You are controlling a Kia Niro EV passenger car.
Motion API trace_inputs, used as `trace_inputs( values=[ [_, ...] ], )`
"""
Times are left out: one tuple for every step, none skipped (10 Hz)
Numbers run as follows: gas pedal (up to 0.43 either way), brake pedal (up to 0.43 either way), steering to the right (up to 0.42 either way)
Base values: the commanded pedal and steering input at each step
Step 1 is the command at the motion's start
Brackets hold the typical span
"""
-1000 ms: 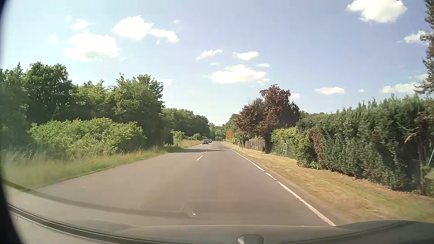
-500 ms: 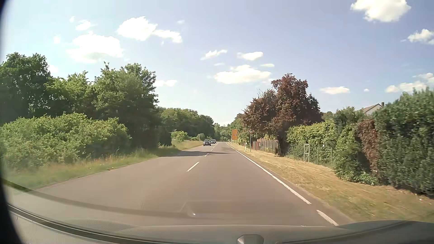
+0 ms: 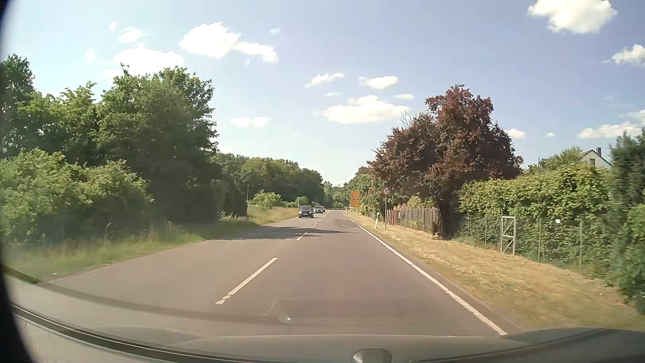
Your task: Follow the waypoints while adhering to traffic rules and regulations
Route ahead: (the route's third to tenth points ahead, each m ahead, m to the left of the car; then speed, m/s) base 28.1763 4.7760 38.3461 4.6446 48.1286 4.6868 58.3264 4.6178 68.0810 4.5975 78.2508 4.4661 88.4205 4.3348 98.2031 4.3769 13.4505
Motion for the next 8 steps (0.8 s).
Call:
trace_inputs(
  values=[
    [0.13, 0.03, -0.003],
    [0.13, 0.03, -0.003],
    [0.13, 0.03, -0.004],
    [0.13, 0.03, -0.004],
    [0.13, 0.03, -0.004],
    [0.13, 0.03, -0.004],
    [0.13, 0.03, -0.003],
    [0.13, 0.03, -0.004]
  ],
)
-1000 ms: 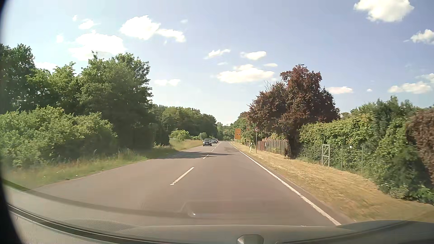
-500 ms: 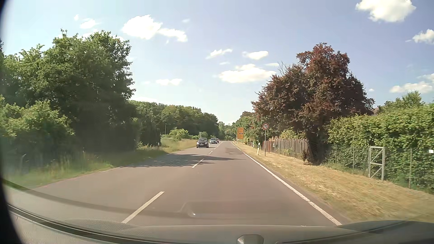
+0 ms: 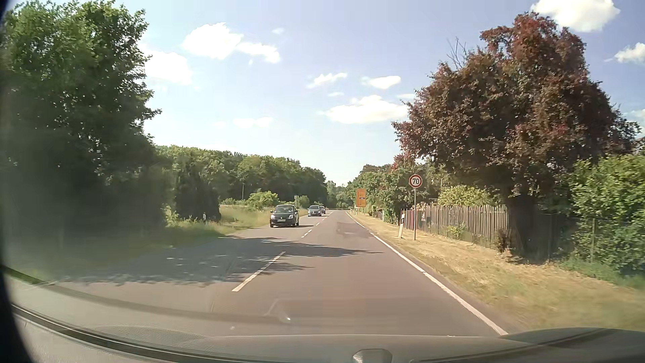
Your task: Follow the waypoints while adhering to traffic rules and regulations
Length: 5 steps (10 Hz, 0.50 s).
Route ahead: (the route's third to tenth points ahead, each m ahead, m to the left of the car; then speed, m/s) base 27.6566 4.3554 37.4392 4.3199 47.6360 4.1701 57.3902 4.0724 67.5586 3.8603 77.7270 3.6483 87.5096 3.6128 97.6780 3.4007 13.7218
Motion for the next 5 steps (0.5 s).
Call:
trace_inputs(
  values=[
    [0.13, 0.03, -0.003],
    [0.13, 0.03, -0.003],
    [0.13, 0.03, 0.0],
    [0.13, 0.03, 0.001],
    [0.13, 0.03, 0.001]
  ],
)
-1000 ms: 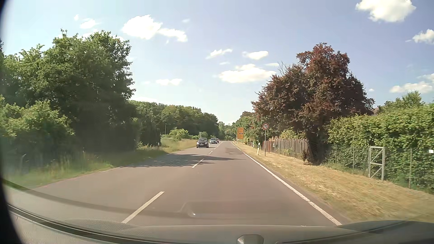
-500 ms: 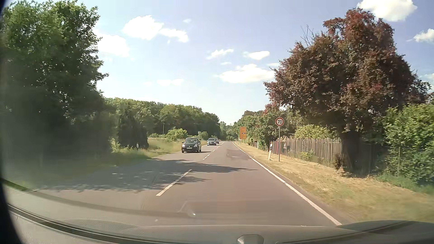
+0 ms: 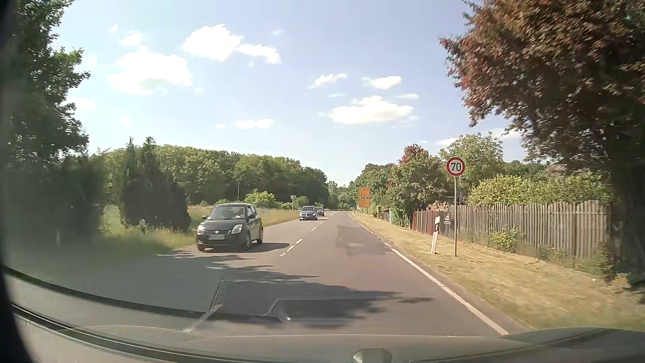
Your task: Follow the waypoints while adhering to traffic rules and regulations
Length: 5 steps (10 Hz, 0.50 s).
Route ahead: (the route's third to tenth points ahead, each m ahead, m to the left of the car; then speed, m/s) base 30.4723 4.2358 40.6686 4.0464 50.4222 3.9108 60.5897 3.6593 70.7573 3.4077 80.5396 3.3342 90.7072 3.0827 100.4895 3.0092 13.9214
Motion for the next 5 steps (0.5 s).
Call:
trace_inputs(
  values=[
    [0.13, 0.03, 0.0],
    [0.13, 0.03, -0.001],
    [0.13, 0.03, -0.001],
    [0.13, 0.03, -0.001],
    [0.13, 0.03, -0.001]
  ],
)
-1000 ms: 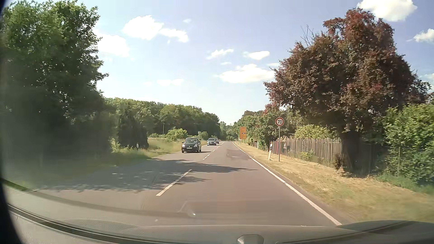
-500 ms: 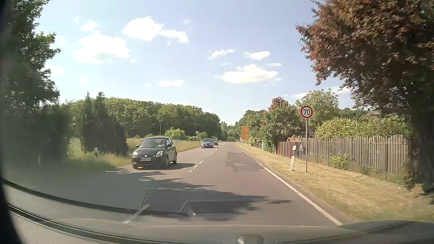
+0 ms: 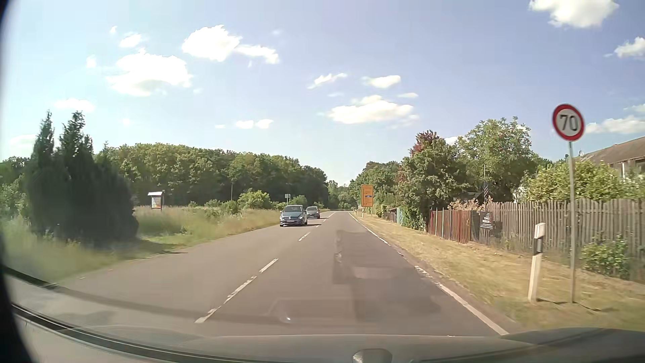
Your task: Follow the waypoints while adhering to traffic rules and regulations
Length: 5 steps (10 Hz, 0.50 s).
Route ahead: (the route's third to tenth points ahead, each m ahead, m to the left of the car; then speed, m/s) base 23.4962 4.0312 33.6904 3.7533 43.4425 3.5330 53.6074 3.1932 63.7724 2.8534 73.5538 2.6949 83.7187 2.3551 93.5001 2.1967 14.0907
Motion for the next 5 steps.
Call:
trace_inputs(
  values=[
    [0.13, 0.03, -0.001],
    [0.13, 0.03, -0.002],
    [0.13, 0.03, -0.001],
    [0.13, 0.03, -0.001],
    [0.13, 0.03, -0.001]
  ],
)
